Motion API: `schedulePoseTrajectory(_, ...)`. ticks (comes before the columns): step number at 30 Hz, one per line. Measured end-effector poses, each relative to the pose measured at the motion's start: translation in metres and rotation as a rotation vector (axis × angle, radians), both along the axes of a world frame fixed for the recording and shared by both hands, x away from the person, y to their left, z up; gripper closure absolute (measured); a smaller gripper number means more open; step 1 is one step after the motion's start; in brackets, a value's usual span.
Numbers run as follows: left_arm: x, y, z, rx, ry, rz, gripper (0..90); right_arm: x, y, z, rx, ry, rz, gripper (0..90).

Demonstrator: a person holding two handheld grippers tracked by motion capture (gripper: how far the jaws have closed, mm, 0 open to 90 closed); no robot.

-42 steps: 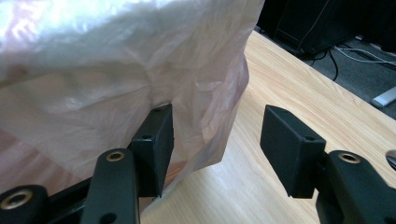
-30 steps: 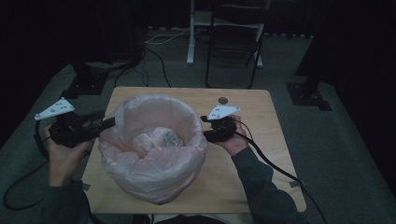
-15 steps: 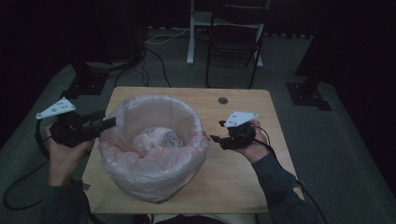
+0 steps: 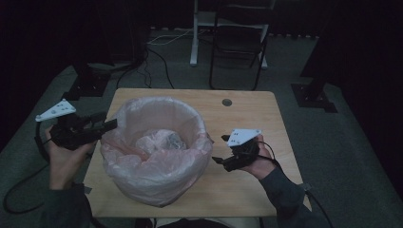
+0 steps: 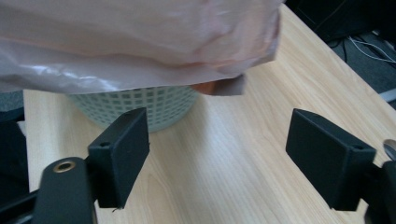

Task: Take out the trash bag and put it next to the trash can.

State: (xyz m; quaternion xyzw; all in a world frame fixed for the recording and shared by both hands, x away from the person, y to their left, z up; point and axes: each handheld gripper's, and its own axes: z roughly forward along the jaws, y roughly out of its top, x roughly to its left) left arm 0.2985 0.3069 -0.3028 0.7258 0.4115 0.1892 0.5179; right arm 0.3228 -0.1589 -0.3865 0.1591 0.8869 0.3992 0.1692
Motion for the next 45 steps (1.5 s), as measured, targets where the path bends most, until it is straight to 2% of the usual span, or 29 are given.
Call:
schedulePoseTrajectory(5,0.0,-0.001,0.0,0.002,0.001,0.0,42.1,-0.005,0.007,-0.003,0.002,-0.019,0.031,16.1)
schedulePoseTrajectory(6,0.001,-0.001,0.0,0.002,0.001,-0.001,42.1,-0.005,0.013,-0.002,0.001,-0.046,0.036,14.6)
schedulePoseTrajectory(10,0.001,-0.002,0.0,0.003,0.001,-0.002,42.1,-0.001,0.021,0.0,0.003,-0.075,0.034,15.7)
schedulePoseTrajectory(11,0.001,-0.002,0.0,0.003,0.002,-0.003,42.1,0.004,0.026,0.001,0.024,-0.065,0.047,16.9)
schedulePoseTrajectory(12,0.001,-0.002,0.0,0.003,0.002,-0.003,42.1,0.004,0.026,0.001,0.024,-0.065,0.047,16.9)
schedulePoseTrajectory(13,0.001,-0.002,0.0,0.003,0.001,-0.003,42.1,0.005,0.03,0.002,0.055,-0.063,0.08,19.4)
schedulePoseTrajectory(14,0.001,-0.002,-0.001,0.003,0.002,-0.003,42.1,0.006,0.032,0.003,0.065,-0.054,0.097,20.2)
schedulePoseTrajectory(17,0.001,-0.002,-0.001,0.003,0.003,-0.001,42.1,0.004,0.036,0.003,0.071,-0.062,0.13,25.0)
schedulePoseTrajectory(18,0.001,-0.001,-0.001,0.003,0.003,-0.001,42.1,0.002,0.038,0.005,0.082,-0.071,0.156,35.6)
schedulePoseTrajectory(19,0.001,-0.001,-0.001,0.004,0.002,-0.001,42.1,0.002,0.038,0.005,0.082,-0.071,0.156,35.6)
schedulePoseTrajectory(20,0.0,-0.001,0.0,0.004,0.002,-0.001,42.1,0.0,0.037,0.006,0.076,-0.069,0.177,56.4)
schedulePoseTrajectory(21,-0.001,-0.001,0.0,0.003,0.0,0.0,42.1,0.0,0.035,0.008,0.083,-0.07,0.183,66.8)
schedulePoseTrajectory(22,-0.001,-0.001,0.0,0.003,0.0,0.0,42.1,0.0,0.035,0.008,0.083,-0.07,0.183,66.8)
schedulePoseTrajectory(23,-0.001,-0.001,0.001,0.005,-0.002,0.001,42.1,-0.001,0.027,0.012,0.11,-0.072,0.19,83.9)
schedulePoseTrajectory(24,-0.001,-0.001,0.001,0.005,-0.002,0.001,42.1,-0.001,0.027,0.012,0.11,-0.072,0.19,83.9)
schedulePoseTrajectory(25,-0.002,-0.001,0.001,0.004,-0.003,0.002,42.1,-0.002,0.019,0.017,0.141,-0.076,0.175,89.0)
schedulePoseTrajectory(26,-0.002,-0.001,0.001,0.003,-0.004,0.003,42.1,-0.002,0.013,0.021,0.167,-0.077,0.165,89.6)
schedulePoseTrajectory(27,-0.002,-0.001,0.001,0.003,-0.004,0.006,42.1,-0.002,0.013,0.021,0.167,-0.077,0.165,89.6)
schedulePoseTrajectory(28,-0.002,-0.001,0.001,0.003,-0.003,0.01,42.2,-0.001,0.003,0.029,0.218,-0.082,0.152,89.9)
schedulePoseTrajectory(29,-0.002,-0.001,0.001,0.003,-0.003,0.01,42.1,-0.001,0.003,0.029,0.218,-0.082,0.152,89.9)
schedulePoseTrajectory(30,-0.002,0.0,0.001,0.004,-0.003,0.01,42.2,-0.001,-0.005,0.036,0.259,-0.095,0.137,90.0)
schedulePoseTrajectory(33,-0.003,0.0,0.001,0.002,-0.005,0.012,42.2,0.0,-0.014,0.045,0.328,-0.102,0.121,90.0)
schedulePoseTrajectory(34,-0.003,0.0,0.002,0.0,-0.006,0.011,42.2,0.0,-0.014,0.045,0.328,-0.102,0.121,90.0)
schedulePoseTrajectory(35,-0.003,0.0,0.002,0.001,-0.006,0.011,42.2,0.001,-0.017,0.049,0.368,-0.104,0.127,90.0)
schedulePoseTrajectory(36,-0.003,-0.001,0.002,0.003,-0.007,0.008,42.2,0.001,-0.017,0.049,0.368,-0.104,0.127,90.0)
schedulePoseTrajectory(37,-0.003,-0.001,0.002,0.004,-0.008,0.005,42.2,0.002,-0.018,0.054,0.413,-0.103,0.14,89.8)
schedulePoseTrajectory(45,-0.008,0.0,0.006,0.009,-0.007,-0.016,40.8,0.004,-0.005,0.057,0.395,-0.111,0.16,83.9)
